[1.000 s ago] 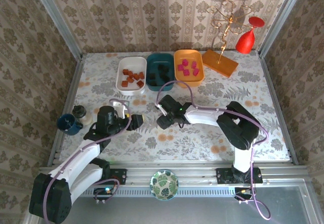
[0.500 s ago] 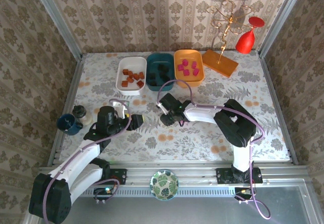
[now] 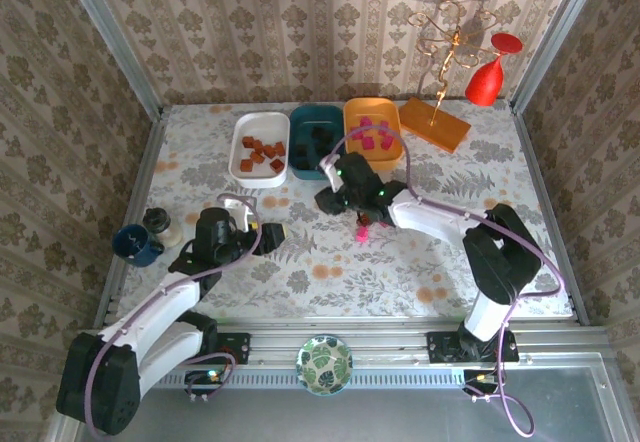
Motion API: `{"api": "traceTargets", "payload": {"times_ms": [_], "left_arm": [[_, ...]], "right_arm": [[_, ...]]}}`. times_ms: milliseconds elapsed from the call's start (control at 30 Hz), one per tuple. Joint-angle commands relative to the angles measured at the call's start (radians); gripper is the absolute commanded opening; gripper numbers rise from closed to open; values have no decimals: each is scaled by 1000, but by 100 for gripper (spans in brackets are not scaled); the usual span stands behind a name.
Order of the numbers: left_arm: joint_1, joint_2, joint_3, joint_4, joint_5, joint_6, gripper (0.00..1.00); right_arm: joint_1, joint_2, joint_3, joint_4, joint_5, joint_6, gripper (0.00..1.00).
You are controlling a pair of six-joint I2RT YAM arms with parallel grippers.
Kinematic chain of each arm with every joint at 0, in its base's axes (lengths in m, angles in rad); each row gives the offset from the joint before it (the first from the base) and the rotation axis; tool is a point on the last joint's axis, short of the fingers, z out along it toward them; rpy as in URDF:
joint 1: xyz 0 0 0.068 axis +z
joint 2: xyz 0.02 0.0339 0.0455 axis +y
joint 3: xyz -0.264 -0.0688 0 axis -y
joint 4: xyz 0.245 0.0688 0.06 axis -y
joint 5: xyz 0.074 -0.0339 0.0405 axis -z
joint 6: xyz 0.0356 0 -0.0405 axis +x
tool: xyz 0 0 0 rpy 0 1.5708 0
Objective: Sort the legos into containers by color
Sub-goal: Place the lego in the container, then pick up the lego from the center of the table.
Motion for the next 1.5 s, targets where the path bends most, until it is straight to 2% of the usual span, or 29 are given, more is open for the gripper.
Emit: {"api": "traceTargets", "payload": {"times_ms": [0, 300, 500, 600, 700, 800, 967, 1233, 1333, 1467], "left_arm": [[-6, 12, 41, 48, -9, -30, 72], [-42, 11, 48, 41, 7, -55, 72], [-102, 4, 50, 30, -5, -63, 72], [-122, 9, 51, 28, -15, -62, 72], [-133, 12, 51, 24, -19, -60, 73], [-136, 12, 48, 24, -31, -52, 73], [-139, 41, 42, 72, -25, -35, 74], [-194, 192, 85, 260, 104, 38, 74], [-219, 263, 119, 282, 135, 82, 74], [-233, 335, 135, 332, 135, 102, 74]], "right_arm": [[-57, 75, 103, 84, -44, 104, 40], [-148, 441, 515, 81, -38, 238, 40], [-169, 697, 910, -58, -72, 269, 43], [-174, 785, 1110, -188, -69, 243, 49], [-179, 771, 1161, -251, -84, 222, 58], [-179, 652, 1029, -230, -107, 189, 66], [-179, 339, 591, -118, -130, 131, 75], [-166, -150, -47, -149, -4, 101, 80], [-129, -257, -201, -196, 59, 95, 82], [-64, -296, -326, -193, 104, 113, 84]]}}
